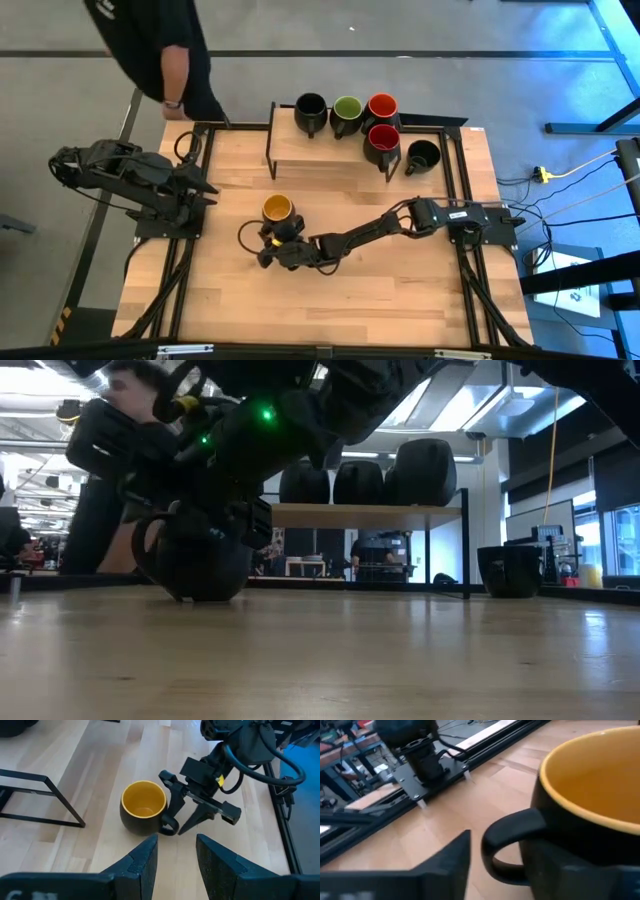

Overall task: Place coffee mugs
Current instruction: Put the yellow mug on the shelf

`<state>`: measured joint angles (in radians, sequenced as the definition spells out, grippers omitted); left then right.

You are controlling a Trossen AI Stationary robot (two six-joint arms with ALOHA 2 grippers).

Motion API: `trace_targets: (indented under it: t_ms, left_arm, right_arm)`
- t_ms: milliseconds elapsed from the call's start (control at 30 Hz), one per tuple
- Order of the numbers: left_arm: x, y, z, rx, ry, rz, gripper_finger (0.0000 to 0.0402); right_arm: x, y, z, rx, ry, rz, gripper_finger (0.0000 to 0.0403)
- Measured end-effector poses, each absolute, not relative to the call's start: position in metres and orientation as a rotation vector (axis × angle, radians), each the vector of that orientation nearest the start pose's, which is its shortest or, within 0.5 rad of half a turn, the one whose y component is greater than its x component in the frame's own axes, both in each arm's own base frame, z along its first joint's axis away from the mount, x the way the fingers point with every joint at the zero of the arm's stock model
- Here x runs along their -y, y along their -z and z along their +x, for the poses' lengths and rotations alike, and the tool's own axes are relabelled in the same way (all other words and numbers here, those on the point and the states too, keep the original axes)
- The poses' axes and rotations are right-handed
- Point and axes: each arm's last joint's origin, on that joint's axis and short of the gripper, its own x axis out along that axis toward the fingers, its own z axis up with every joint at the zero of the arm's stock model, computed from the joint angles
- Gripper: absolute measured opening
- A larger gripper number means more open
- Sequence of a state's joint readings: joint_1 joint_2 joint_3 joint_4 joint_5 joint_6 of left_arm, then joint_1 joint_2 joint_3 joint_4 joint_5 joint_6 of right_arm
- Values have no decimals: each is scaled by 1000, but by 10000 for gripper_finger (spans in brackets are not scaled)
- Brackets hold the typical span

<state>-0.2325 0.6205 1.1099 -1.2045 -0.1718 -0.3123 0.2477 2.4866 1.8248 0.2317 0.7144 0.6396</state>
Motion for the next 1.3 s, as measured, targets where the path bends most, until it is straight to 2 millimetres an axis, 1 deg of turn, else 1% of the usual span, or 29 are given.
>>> trace_targets:
  t_ms: [100,233,300,467,700,867,1100,1200,1300]
  left_arm:
    - [10,-362,65,-701,-54,-155,128]
    - [10,-362,65,-700,-55,-155,128]
    - [10,-362,65,-700,-55,-155,128]
    - [10,-362,65,-701,-55,-155,128]
    - [10,-362,65,-701,-54,-155,128]
    - [10,-362,65,-700,-54,-155,128]
    - [10,-362,65,-701,-54,-155,128]
    - [10,-362,65,-701,-54,-155,128]
    - [10,-362,65,-701,-55,-155,128]
  right_arm:
    - [-114,-123,529,-220,550,460,101]
    - [-115,-123,529,-221,549,462,29]
    - [-115,-123,529,-227,542,457,12]
    - [-115,-122,528,-237,553,452,22]
    - [-121,-120,528,-286,469,440,8]
    - [-131,-125,529,-270,369,480,17]
    - [-138,-133,531,-207,274,508,6]
    - [-145,-134,530,-216,223,516,11]
    - [-150,-133,528,-227,211,513,15]
